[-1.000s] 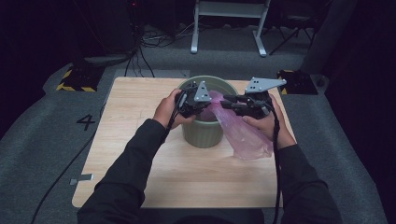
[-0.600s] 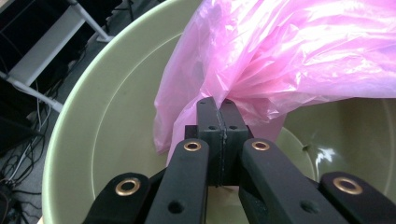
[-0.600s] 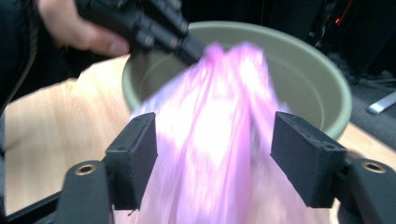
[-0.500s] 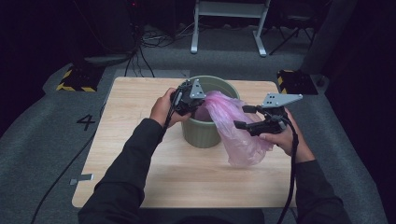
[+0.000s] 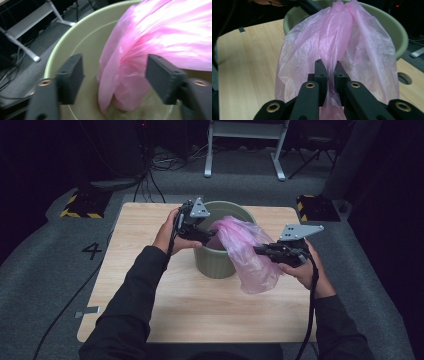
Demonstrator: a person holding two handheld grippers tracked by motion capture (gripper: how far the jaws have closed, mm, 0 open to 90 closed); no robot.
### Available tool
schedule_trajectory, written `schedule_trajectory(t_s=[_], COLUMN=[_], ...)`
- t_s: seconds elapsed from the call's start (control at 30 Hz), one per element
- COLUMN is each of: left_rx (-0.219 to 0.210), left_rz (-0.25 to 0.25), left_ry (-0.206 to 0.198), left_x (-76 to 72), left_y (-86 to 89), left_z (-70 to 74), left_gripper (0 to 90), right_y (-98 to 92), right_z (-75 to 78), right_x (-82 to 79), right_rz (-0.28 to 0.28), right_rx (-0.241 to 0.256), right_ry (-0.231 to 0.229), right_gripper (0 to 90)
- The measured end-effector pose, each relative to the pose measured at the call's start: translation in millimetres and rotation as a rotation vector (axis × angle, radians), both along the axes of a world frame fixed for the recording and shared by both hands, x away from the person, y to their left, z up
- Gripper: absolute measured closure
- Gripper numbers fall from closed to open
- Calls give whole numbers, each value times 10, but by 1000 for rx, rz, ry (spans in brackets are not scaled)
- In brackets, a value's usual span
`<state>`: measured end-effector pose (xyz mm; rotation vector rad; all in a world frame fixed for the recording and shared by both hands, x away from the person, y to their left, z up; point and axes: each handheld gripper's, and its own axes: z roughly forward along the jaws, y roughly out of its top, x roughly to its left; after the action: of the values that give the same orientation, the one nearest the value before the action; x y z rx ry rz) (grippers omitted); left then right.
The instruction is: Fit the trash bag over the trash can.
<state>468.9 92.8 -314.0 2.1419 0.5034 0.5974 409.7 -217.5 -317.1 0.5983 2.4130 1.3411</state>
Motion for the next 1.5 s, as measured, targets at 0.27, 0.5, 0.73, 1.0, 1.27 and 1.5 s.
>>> schedule_trajectory(t_s=[0.27, 0.5, 0.73, 1.0, 1.27, 1.5], left_rx=[-32, -51, -26, 2, 34, 12], left_rz=[-73, -116, -123, -136, -121, -87], left_ry=[-57, -72, -68, -50, -57, -48], left_x=[-246, -384, -424, -340, -291, -187], left_y=[-47, -136, -289, -279, -254, -140], left_z=[98, 52, 25, -13, -34, -62], left_gripper=[259, 257, 500, 766, 900, 900], right_y=[137, 256, 313, 308, 265, 203], right_z=[130, 170, 209, 196, 182, 199], right_x=[54, 109, 125, 127, 102, 15], right_rz=[-23, -37, -31, -21, -15, -24], right_rx=[-18, -9, 8, 31, 42, 28], right_ry=[17, 31, 34, 41, 27, -37], right_gripper=[879, 884, 863, 821, 674, 419])
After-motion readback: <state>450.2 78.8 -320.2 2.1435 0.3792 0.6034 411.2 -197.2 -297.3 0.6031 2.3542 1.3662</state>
